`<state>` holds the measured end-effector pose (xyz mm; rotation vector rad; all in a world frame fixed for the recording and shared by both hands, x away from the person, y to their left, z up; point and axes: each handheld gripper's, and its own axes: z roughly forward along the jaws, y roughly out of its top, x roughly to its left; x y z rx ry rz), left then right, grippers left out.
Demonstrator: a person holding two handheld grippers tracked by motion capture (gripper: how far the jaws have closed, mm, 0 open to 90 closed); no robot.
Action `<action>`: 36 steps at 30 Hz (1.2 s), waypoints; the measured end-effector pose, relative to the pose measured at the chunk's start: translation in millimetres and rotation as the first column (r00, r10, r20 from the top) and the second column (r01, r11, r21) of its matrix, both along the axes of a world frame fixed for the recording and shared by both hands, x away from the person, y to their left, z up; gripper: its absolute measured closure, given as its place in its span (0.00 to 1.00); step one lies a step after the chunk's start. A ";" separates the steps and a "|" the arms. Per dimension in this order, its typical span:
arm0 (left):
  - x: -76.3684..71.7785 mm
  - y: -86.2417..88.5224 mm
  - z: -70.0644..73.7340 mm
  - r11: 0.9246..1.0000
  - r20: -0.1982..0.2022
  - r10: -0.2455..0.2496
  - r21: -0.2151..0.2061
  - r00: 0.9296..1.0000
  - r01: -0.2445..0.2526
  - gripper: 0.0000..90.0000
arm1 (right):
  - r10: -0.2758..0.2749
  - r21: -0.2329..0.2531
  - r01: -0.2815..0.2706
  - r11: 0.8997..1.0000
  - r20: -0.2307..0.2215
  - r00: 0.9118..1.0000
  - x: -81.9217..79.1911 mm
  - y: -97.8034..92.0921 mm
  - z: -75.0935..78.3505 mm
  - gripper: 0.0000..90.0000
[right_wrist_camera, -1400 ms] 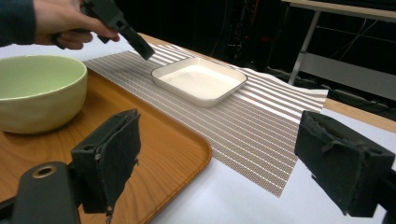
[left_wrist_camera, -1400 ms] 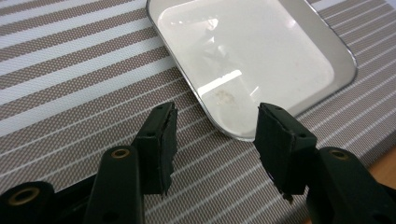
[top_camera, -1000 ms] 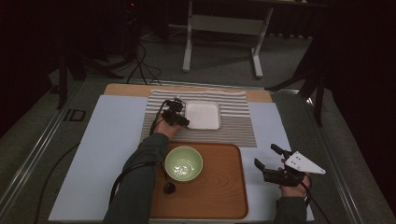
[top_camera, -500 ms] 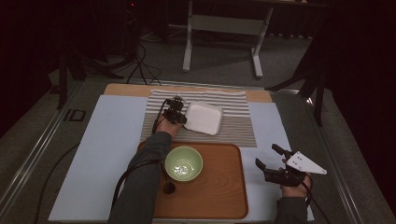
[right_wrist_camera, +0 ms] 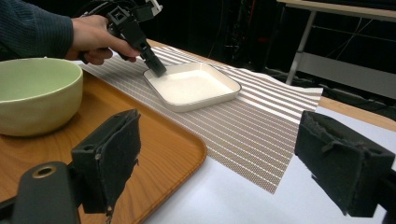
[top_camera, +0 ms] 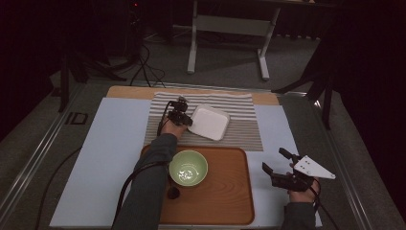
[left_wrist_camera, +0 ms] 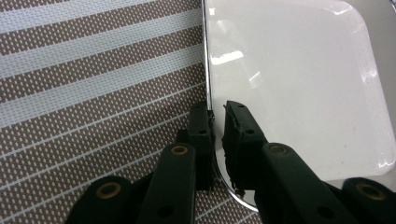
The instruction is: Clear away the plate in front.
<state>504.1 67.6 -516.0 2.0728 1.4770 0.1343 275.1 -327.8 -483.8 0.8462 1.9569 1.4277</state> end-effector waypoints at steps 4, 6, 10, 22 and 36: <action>0.2 0.9 0.7 1.000 -0.015 0.009 -0.012 1.000 -0.009 0.97 | 0.000 0.000 0.000 1.000 0.001 1.000 -0.1 -0.1 0.1 0.15; 0.2 2.2 0.8 0.999 -0.025 0.011 -0.034 1.000 -0.012 0.98 | 0.000 0.000 0.000 1.000 0.000 1.000 -0.1 0.0 0.0 0.15; -2.1 3.8 5.1 0.998 -0.012 0.007 -0.055 1.000 -0.008 0.99 | -0.002 0.000 0.002 1.000 0.002 1.000 -0.2 -0.3 0.1 0.15; -8.8 7.3 21.9 0.999 0.032 -0.013 -0.052 0.999 0.015 0.99 | -0.003 -0.002 0.003 1.000 0.002 1.000 -0.5 -0.1 0.0 0.15; -13.7 16.8 39.9 0.996 0.067 -0.005 -0.089 0.998 0.011 0.99 | 0.000 -0.002 0.000 1.000 0.002 1.000 -0.4 0.7 -0.1 0.15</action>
